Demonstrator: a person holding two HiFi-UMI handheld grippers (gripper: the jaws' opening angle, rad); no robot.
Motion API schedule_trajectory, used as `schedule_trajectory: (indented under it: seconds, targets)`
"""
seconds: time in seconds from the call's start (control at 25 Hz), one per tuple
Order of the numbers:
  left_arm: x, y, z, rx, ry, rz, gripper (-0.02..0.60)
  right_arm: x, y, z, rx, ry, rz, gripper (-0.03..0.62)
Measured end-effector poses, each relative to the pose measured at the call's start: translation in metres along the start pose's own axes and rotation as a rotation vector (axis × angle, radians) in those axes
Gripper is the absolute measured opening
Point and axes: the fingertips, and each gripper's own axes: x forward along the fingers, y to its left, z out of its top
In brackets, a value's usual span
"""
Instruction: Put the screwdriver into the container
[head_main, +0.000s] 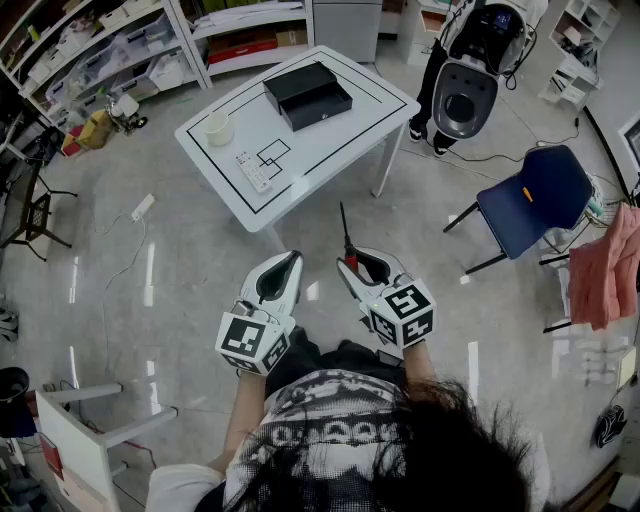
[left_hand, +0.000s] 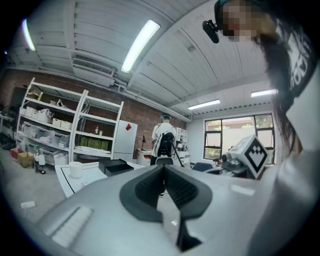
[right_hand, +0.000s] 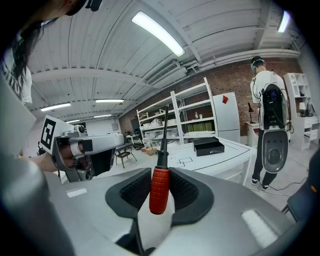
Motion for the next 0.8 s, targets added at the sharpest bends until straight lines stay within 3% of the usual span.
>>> schedule_trajectory:
  seconds: [0.8]
  targets:
    - [0.016, -0.047, -0.014, -0.005, 0.003, 0.038, 0.000, -0.039, -0.019, -0.023, -0.016, -0.002, 0.062, 0.112]
